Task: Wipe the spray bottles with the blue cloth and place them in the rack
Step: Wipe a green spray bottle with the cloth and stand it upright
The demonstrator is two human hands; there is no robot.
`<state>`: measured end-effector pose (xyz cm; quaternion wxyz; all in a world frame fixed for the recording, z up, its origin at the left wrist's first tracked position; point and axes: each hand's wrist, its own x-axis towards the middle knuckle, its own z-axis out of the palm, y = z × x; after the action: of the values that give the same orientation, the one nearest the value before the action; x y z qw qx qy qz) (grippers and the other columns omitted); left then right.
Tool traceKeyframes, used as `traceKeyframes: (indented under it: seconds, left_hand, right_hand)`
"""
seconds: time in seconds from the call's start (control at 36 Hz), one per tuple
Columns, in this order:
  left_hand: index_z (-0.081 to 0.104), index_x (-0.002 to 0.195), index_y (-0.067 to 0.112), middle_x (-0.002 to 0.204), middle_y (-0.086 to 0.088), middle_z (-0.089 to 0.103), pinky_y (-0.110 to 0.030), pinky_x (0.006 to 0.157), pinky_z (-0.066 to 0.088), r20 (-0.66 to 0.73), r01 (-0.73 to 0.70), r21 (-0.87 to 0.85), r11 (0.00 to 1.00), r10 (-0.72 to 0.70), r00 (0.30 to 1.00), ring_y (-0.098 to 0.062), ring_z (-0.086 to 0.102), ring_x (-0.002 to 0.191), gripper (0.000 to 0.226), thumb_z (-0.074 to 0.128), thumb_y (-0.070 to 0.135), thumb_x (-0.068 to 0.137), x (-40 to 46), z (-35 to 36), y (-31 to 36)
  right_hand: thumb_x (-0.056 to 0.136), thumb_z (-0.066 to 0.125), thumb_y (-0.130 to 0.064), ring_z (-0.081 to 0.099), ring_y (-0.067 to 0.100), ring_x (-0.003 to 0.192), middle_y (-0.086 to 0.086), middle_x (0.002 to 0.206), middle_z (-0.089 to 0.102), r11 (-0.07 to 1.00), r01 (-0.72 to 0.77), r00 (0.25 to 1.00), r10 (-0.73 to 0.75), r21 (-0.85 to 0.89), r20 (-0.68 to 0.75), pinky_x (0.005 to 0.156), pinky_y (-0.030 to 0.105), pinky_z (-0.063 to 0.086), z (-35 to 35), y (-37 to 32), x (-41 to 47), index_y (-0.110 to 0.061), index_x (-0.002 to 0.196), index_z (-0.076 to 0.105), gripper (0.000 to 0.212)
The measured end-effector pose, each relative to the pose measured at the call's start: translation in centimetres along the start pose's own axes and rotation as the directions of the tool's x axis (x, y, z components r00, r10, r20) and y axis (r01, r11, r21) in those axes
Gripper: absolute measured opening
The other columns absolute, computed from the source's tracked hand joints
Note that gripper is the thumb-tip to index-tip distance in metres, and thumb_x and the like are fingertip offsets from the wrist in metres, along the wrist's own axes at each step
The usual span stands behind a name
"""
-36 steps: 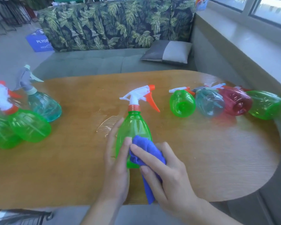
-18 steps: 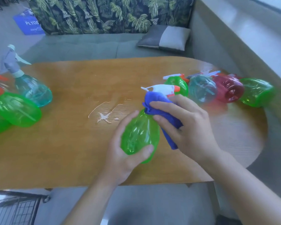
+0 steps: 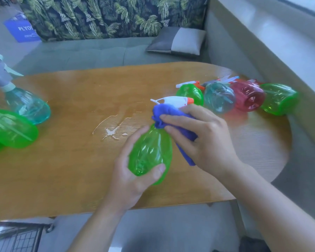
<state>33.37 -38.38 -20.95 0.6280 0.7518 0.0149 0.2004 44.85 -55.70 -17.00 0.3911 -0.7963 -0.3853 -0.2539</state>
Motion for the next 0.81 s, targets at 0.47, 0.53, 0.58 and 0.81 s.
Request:
traceKeyframes:
  seconds: [0.47, 0.53, 0.58, 0.81]
  left_hand:
    - [0.059, 0.15, 0.035, 0.155, 0.0, 0.059, -0.065, 0.118, 0.044, 0.027, 0.026, 0.021, 0.999, -0.027, 0.999, -0.031, 0.057, 0.143, 0.079, 0.086, 0.032, 0.075, 0.0, 0.2, -0.2]
    - [0.059, 0.15, 0.034, 0.154, 0.003, 0.06, -0.06, 0.119, 0.045, 0.019, 0.037, 0.018, 0.999, -0.038, 0.999, -0.028, 0.057, 0.143, 0.08, 0.086, 0.033, 0.074, 0.0, 0.3, -0.1]
    - [0.059, 0.15, 0.031, 0.152, 0.007, 0.062, -0.055, 0.119, 0.047, 0.005, 0.041, 0.018, 0.999, -0.041, 0.999, -0.024, 0.057, 0.143, 0.08, 0.085, 0.034, 0.074, 0.1, 0.2, -0.2]
    - [0.059, 0.149, 0.038, 0.155, 0.004, 0.06, -0.064, 0.118, 0.044, 0.026, 0.025, 0.014, 1.0, -0.026, 0.999, -0.03, 0.056, 0.144, 0.08, 0.087, 0.033, 0.075, 0.2, 0.0, -0.2]
  right_hand:
    - [0.098, 0.072, -0.034, 0.063, 0.019, 0.084, -0.006, 0.097, 0.067, 0.979, -0.176, 0.977, 0.161, -0.103, -0.141, 0.07, 0.042, 0.054, -0.7, 1.4, 0.9, -0.027, 0.117, 0.08, 0.023]
    - [0.097, 0.071, -0.035, 0.064, 0.017, 0.085, -0.006, 0.097, 0.066, 0.986, -0.151, 0.985, 0.144, -0.07, -0.091, 0.071, 0.041, 0.054, -0.4, 1.0, 0.6, -0.027, 0.118, 0.08, 0.024]
    - [0.097, 0.072, -0.034, 0.063, 0.015, 0.085, -0.007, 0.097, 0.065, 0.995, -0.101, 0.995, 0.101, 0.005, -0.014, 0.072, 0.039, 0.055, 0.2, 0.1, 0.2, -0.027, 0.118, 0.08, 0.023]
    - [0.097, 0.07, -0.037, 0.063, 0.014, 0.084, -0.008, 0.095, 0.066, 0.969, -0.238, 0.96, 0.223, -0.07, -0.169, 0.073, 0.04, 0.053, -0.8, 1.8, 1.1, -0.028, 0.116, 0.081, 0.024]
